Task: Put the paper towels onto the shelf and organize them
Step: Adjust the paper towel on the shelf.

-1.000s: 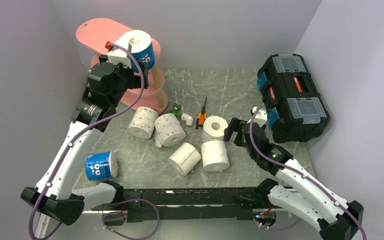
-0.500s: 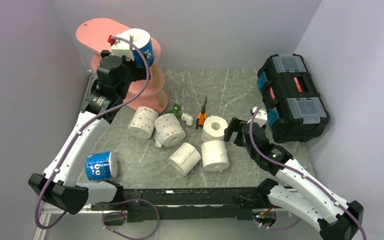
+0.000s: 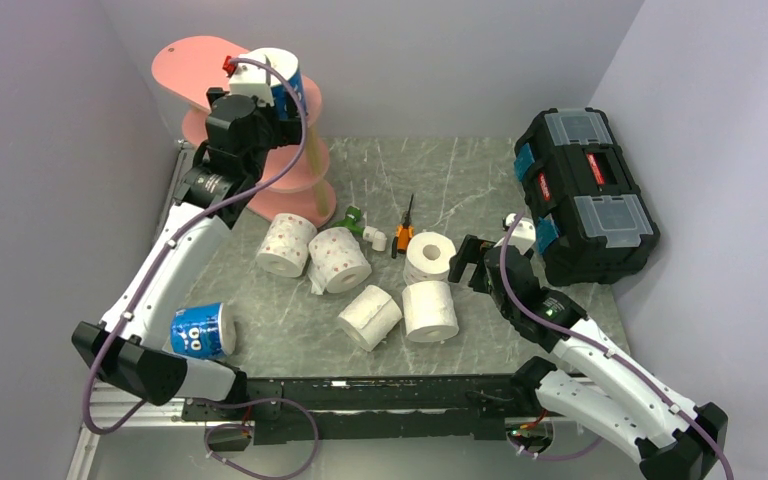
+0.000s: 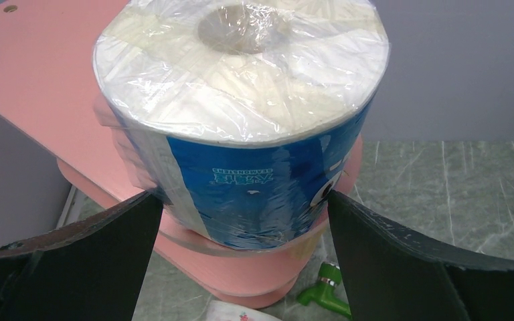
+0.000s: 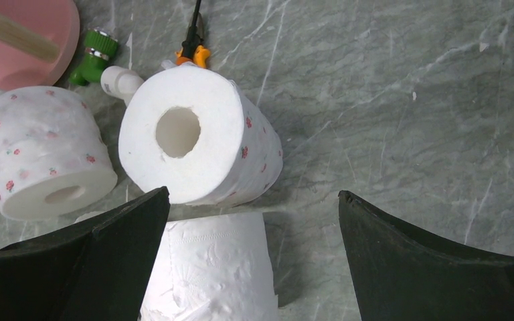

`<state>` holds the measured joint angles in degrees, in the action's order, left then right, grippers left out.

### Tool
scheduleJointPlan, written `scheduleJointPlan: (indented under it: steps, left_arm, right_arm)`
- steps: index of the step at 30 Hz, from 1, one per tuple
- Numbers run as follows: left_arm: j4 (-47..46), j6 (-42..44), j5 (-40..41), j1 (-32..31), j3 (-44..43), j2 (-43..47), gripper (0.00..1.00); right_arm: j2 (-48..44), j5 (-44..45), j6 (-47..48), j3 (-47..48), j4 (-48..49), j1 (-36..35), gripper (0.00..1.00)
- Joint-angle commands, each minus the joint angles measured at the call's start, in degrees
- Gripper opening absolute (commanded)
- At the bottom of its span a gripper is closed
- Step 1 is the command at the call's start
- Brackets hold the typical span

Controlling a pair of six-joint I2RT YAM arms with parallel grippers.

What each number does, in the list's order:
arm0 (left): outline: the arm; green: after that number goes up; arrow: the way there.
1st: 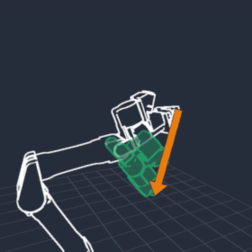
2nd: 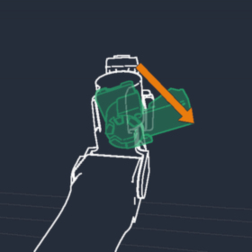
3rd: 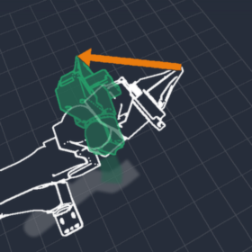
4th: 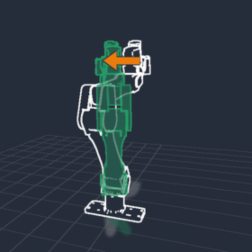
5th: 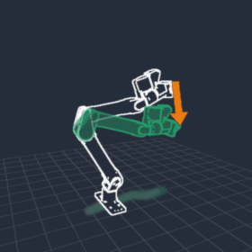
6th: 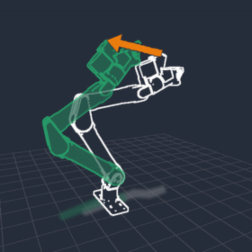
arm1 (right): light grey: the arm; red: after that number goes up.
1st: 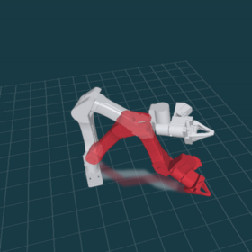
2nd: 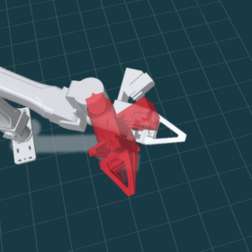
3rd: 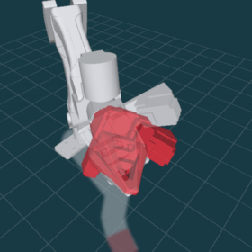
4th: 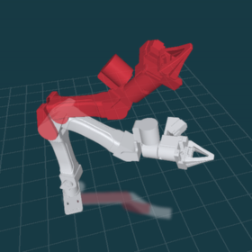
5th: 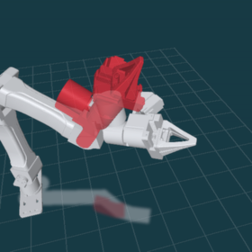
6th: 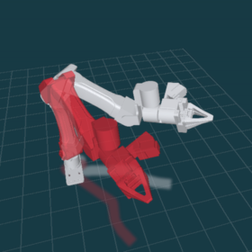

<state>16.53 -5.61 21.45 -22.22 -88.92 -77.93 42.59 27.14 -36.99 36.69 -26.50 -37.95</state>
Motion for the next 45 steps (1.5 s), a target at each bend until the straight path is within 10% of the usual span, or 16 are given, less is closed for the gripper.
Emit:
scheduleJointPlan:
  steps: [1, 45]
  left_arm:
    - [-3.33, 0.8, 2.26, -0.03, -3.3, -1.25, 0.99]
    - [-4.85, 0.35, 2.57, 6.19, -8.02, -9.87, 0.99]
  right_arm:
    - [-0.32, 1.65, 1.11, 2.22, 1.24, 0.16, 0.99]
    - [0.56, 2.4, 1.63, 2.34, 1.17, 0.65, 0.99]
